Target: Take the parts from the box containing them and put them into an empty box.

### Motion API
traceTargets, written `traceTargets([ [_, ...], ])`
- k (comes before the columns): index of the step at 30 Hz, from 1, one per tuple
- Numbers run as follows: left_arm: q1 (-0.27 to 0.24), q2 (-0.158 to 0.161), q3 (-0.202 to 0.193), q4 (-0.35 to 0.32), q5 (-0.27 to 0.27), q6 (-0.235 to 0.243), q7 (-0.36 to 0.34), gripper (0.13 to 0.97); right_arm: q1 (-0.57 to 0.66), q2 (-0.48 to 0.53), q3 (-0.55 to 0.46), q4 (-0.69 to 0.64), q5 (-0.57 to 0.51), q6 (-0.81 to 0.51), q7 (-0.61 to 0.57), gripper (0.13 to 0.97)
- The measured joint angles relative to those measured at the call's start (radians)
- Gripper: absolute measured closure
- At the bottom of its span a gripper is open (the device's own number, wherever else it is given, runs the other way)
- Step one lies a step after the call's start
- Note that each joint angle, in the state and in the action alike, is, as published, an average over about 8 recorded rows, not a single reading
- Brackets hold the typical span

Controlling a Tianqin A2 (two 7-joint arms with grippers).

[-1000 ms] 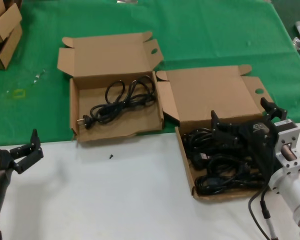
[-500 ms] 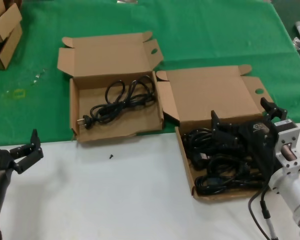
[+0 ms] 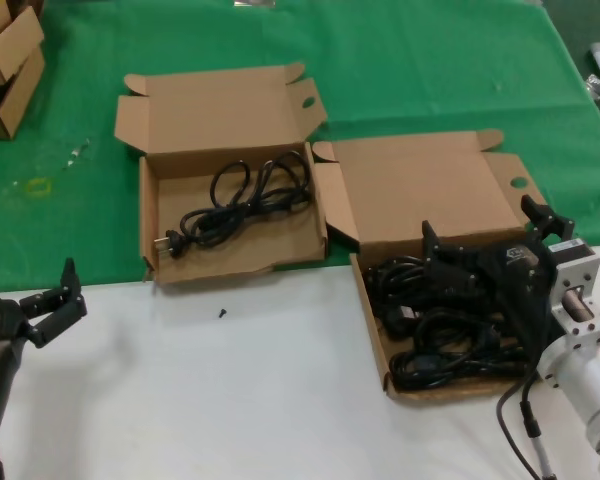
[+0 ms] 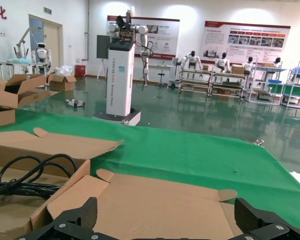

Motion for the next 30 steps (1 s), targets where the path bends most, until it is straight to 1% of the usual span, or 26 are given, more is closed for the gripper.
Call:
traceTargets([
  [30, 0.000, 0.000, 0.000, 0.000, 0.000, 0.000, 0.000, 0.132, 0.000, 0.000, 0.000, 0.000, 0.000, 0.000, 0.000, 0.129],
])
